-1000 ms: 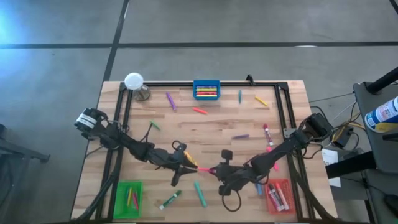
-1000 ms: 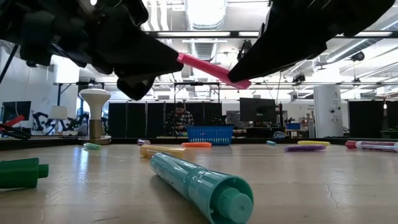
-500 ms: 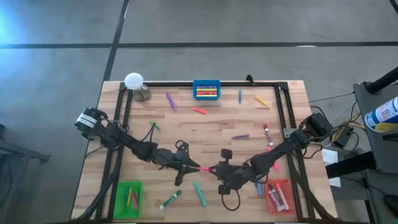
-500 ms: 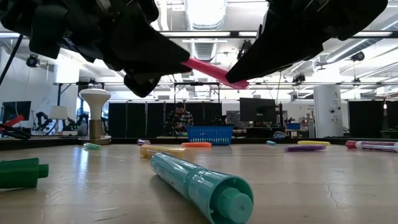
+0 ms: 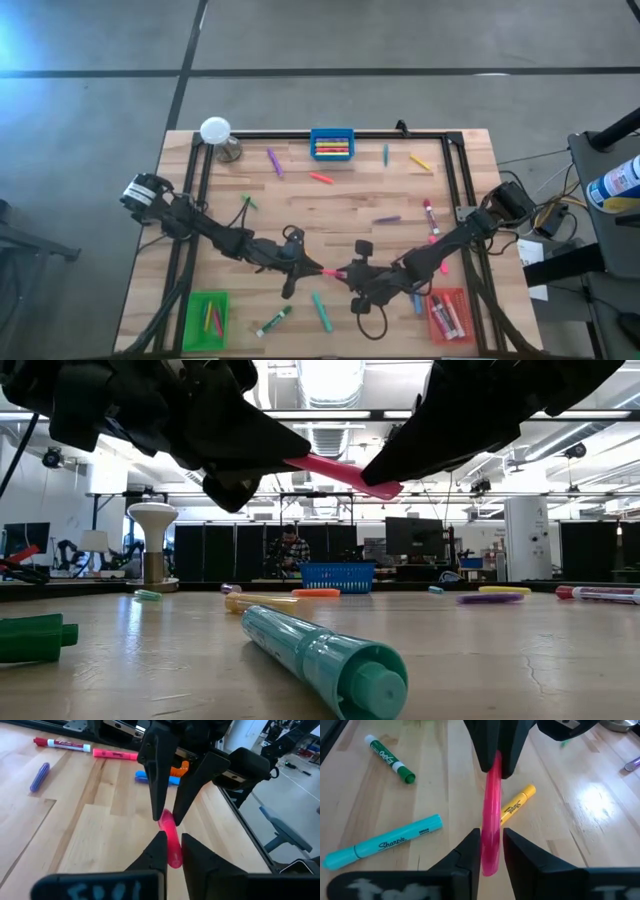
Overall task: Pick & Place Markers
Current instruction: Put the pink pen into the green bin
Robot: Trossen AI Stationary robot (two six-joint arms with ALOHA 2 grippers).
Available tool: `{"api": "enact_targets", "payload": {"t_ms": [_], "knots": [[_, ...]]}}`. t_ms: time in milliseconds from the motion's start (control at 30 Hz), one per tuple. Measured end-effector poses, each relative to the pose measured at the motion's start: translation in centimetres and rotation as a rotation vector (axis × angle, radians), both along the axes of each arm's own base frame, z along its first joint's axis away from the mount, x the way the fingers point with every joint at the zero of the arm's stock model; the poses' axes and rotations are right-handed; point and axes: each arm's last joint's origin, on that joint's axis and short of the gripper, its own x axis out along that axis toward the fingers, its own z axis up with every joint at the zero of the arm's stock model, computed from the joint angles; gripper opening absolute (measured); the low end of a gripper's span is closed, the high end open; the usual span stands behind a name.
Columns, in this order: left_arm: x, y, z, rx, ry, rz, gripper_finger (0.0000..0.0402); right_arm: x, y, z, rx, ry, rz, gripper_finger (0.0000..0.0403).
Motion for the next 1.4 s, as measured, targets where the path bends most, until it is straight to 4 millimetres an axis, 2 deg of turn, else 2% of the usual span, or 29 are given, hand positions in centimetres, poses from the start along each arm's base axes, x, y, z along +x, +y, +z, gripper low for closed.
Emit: {"api": "enact_targets", "payload": {"t_ms": [400, 567, 667, 833, 1100, 1333, 1400], "knots": [[-0.1, 0.2, 0.1, 0.020, 0.029, 0.003, 0.0028, 0.0, 0.0, 0.3, -0.001, -0.011, -0.002, 0.0117], [-0.8, 0.7, 0.8, 0.052, 0.091, 0.006, 0.0028, -0.4, 0.0, 1.5, 0.011, -0.039, 0.005, 0.0140], [-1.5, 0.7, 2.1, 0.069, 0.150, -0.003, 0.0028, -0.8, 0.2, 2.3, 0.007, -0.054, 0.025, 0.0151], [-3.7, 0.0, 4.2, 0.104, 0.362, -0.033, 0.0028, -1.3, 0.5, 2.8, -0.001, -0.054, 0.046, 0.0159], [-7.3, -3.4, 8.7, 0.062, 0.716, -0.088, 0.0028, -1.5, 0.5, 2.8, -0.015, -0.046, 0.045, 0.0160], [-9.8, -6.1, 11.8, -0.189, 1.004, -0.160, 0.0028, -1.5, 0.5, 2.6, -0.031, -0.038, 0.053, 0.0160], [-10.5, -6.4, 12.1, -0.248, 1.095, -0.142, 0.0028, -1.5, 0.5, 2.6, -0.031, -0.038, 0.053, 0.0160]]}}
